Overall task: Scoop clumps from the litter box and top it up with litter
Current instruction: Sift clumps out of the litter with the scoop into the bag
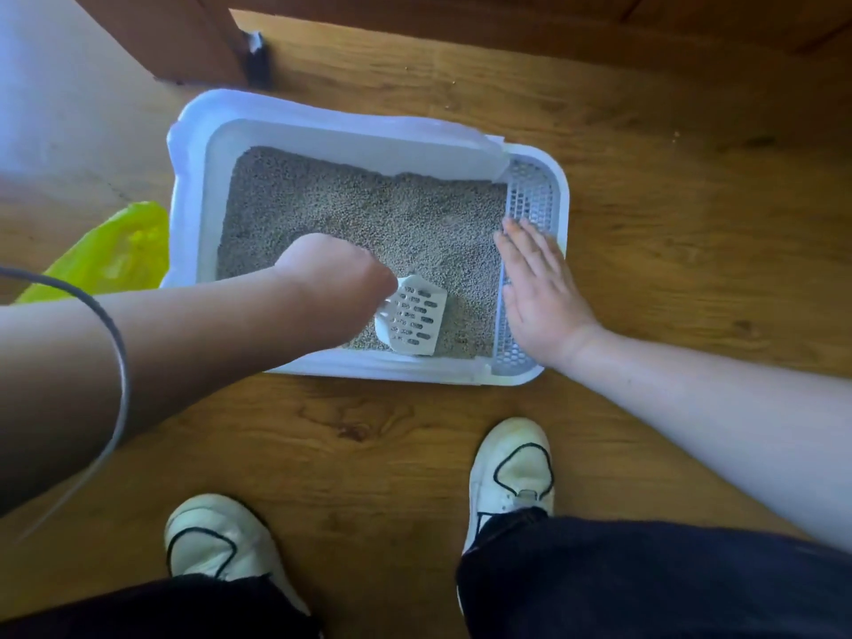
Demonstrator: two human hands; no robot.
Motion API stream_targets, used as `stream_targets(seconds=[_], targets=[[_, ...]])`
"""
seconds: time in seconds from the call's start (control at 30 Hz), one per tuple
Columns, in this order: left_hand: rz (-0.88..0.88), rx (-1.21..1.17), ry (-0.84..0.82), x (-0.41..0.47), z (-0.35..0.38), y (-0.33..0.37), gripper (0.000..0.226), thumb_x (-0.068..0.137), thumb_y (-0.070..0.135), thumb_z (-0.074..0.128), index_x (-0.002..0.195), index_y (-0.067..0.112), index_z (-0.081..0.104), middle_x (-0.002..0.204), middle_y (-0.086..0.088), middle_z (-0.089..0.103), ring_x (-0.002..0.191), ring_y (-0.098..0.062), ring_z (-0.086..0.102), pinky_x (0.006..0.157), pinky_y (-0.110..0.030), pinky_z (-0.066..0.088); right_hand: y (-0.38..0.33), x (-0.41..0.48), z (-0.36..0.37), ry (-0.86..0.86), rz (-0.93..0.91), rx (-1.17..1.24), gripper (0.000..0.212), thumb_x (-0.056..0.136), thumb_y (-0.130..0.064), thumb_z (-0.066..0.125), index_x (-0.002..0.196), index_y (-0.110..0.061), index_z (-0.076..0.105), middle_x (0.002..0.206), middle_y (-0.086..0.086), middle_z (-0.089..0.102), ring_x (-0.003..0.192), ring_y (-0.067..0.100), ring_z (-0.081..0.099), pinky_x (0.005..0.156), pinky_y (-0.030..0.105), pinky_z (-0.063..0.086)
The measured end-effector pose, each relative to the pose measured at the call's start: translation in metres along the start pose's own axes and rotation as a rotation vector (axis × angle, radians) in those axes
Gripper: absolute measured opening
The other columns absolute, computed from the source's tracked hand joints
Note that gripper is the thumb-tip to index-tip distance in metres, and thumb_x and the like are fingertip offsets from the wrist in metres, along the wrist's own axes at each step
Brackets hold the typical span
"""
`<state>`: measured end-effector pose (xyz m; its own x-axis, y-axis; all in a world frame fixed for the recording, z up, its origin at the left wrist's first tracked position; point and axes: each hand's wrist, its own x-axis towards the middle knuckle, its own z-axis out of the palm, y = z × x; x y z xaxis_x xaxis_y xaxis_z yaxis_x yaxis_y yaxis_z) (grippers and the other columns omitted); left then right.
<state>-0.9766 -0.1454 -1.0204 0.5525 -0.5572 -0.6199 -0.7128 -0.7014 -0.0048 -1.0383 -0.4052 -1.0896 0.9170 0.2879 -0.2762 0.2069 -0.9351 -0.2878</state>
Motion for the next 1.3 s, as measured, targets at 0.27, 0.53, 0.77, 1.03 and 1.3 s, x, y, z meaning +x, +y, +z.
stream_targets(seconds=[0.27, 0.53, 0.77, 1.03, 1.3], targets=[[-0.002, -0.172, -0.008, 0.021, 0.020, 0.032, 0.018, 0.092, 0.007, 0.048, 0.099, 0.023, 0.055, 0.072, 0.008, 0.052, 0.064, -0.019, 0.054, 0.051, -0.029, 0.037, 0.005, 0.002, 0.004, 0.043, -0.024, 0.026, 0.062, 0.093, -0.018, 0.032, 0.153, -0.001, 0.030, 0.161, 0.016, 0.025, 0.151, 0.031, 0.018, 0.124, 0.046, 0.009], [0.026, -0.325, 0.023, 0.044, 0.026, 0.004, 0.011, 0.095, 0.026, 0.057, 0.101, 0.031, 0.065, 0.069, 0.009, 0.062, 0.060, -0.011, 0.058, 0.049, -0.025, 0.045, 0.007, 0.001, 0.005, 0.041, -0.037, 0.045, 0.062, 0.095, -0.014, 0.035, 0.155, -0.002, 0.026, 0.163, 0.014, 0.020, 0.152, 0.028, 0.013, 0.125, 0.042, 0.002], [0.005, -0.343, 0.060, 0.049, 0.023, 0.005, 0.011, 0.097, 0.028, 0.055, 0.088, 0.028, 0.061, 0.065, 0.009, 0.056, 0.053, -0.008, 0.049, 0.046, -0.023, 0.032, 0.006, 0.002, 0.004, 0.032, -0.041, 0.040, 0.062, 0.096, -0.015, 0.034, 0.155, -0.002, 0.024, 0.164, 0.013, 0.019, 0.153, 0.027, 0.011, 0.125, 0.041, 0.001], [-0.010, -0.527, 0.011, 0.051, 0.038, 0.031, 0.011, 0.096, 0.027, 0.057, 0.107, 0.027, 0.059, 0.074, 0.007, 0.057, 0.066, -0.016, 0.055, 0.051, -0.028, 0.039, 0.006, 0.002, 0.000, 0.009, -0.046, 0.048, 0.061, 0.096, -0.014, 0.032, 0.155, -0.002, 0.025, 0.164, 0.014, 0.019, 0.153, 0.027, 0.011, 0.125, 0.041, 0.001], [-0.138, -0.749, 0.074, 0.033, 0.041, -0.017, 0.011, 0.093, 0.032, 0.065, 0.102, 0.034, 0.060, 0.080, 0.013, 0.064, 0.061, -0.007, 0.058, 0.051, -0.025, 0.042, 0.001, 0.004, -0.005, 0.012, 0.005, 0.055, 0.061, 0.096, -0.014, 0.031, 0.156, -0.005, 0.022, 0.165, 0.009, 0.016, 0.153, 0.020, 0.008, 0.125, 0.036, 0.003]])
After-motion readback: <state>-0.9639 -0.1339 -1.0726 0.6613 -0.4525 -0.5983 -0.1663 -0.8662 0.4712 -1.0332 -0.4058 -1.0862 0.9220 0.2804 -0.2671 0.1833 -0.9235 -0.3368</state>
